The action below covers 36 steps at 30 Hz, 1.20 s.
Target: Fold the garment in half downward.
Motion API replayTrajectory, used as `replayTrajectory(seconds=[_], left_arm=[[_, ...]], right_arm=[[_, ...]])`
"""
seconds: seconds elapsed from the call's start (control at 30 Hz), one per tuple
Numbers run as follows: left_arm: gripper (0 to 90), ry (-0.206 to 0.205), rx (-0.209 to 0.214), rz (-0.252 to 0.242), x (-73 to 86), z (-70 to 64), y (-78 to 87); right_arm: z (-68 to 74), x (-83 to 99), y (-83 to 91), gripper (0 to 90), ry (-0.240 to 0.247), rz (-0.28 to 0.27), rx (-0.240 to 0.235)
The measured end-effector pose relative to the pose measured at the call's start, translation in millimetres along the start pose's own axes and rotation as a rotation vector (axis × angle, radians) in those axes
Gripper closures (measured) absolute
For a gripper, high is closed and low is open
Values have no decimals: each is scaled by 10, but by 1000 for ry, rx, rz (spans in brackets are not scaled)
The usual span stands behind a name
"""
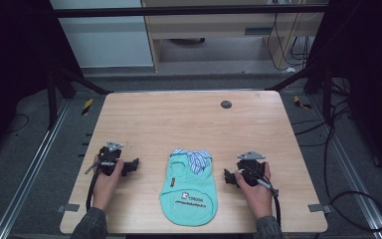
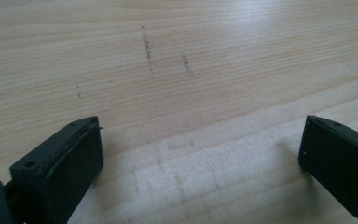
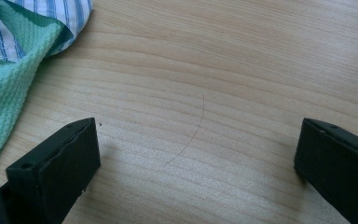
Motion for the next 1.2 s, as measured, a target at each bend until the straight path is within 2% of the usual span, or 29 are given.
replayTrajectory(seconds=[0.23,0.37,0.47,0.5,0.53,0.67,0.73,0.77,0.8,0.83,0.87,0.9,0.97,1.1,1.2], left_arm=[[0,-35,39,-3,36,-98,70],[33,-65,46,2,7,-129,95],[34,-85,58,-12,-36,-160,135],[34,-85,58,-12,-36,-160,135],[35,-94,67,-26,-76,-183,157],[59,-133,94,-46,-167,-273,215],[86,-149,123,-53,-228,-327,221],[100,-149,123,-53,-228,-327,221],[113,-170,145,-50,-301,-358,205],[136,-145,172,-73,-377,-349,183],[194,-145,172,-73,-377,-349,183],[194,-132,193,-74,-419,-338,164],[267,-119,220,-81,-512,-329,120],[360,-140,228,-82,-742,-343,37],[440,-169,236,-80,-910,-394,-39]], right_arm=[[8,-16,-19,2,-17,-5,14],[9,-20,-21,15,-16,-8,18],[20,-19,-2,137,-17,-35,17],[20,-19,-2,137,-17,-35,17],[32,-24,5,214,-12,-44,9],[61,-70,27,344,-3,-54,-16],[97,-99,45,394,11,-58,-29],[97,-99,45,394,11,-58,-29],[151,-153,53,478,56,-42,-53],[164,-174,51,498,64,-41,-58],[164,-174,51,498,64,-41,-58],[216,-249,24,558,106,-20,-63],[267,-350,-18,608,140,0,-71],[371,-568,-132,699,198,17,-87],[459,-688,-229,752,219,32,-114]])
Point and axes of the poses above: each handheld gripper's, and its own axes: y roughly backward along the jaws, x roughly out of its underside, z roughly to its left, the point moved 1 cm from there along -y, roughly forward along the jaws, and after that the axes turned 13 degrees about -y, right-handed, at the moved point
